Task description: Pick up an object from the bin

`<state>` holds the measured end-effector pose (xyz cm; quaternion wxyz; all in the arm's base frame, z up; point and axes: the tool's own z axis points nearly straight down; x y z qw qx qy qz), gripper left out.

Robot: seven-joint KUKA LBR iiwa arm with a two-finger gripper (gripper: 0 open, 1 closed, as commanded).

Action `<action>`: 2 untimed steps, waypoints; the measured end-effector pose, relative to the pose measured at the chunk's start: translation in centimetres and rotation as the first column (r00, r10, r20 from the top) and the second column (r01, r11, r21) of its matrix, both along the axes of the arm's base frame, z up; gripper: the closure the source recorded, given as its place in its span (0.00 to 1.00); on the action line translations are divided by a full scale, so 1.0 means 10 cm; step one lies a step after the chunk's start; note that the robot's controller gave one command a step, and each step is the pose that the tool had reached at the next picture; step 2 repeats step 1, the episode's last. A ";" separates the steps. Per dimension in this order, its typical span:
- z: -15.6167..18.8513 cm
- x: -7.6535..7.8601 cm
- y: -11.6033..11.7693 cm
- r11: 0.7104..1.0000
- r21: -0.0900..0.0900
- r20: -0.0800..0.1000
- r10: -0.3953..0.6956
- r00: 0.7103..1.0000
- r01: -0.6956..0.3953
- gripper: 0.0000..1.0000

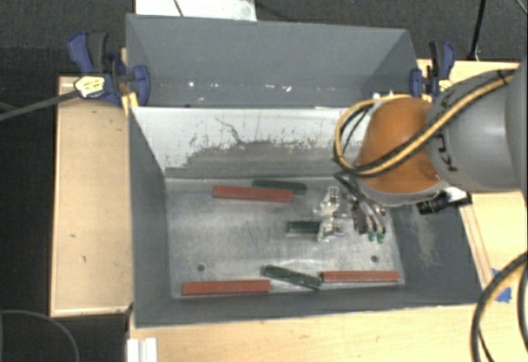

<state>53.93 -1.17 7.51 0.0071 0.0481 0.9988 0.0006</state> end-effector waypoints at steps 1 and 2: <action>1.72 0.19 -0.15 0.999 -0.001 -0.006 0.035 0.999 -0.035 1.00; 1.72 0.19 -0.15 0.999 -0.001 -0.006 0.035 0.999 -0.035 1.00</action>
Offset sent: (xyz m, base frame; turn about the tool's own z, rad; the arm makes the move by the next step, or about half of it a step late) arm 0.0000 0.0000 0.0000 0.0000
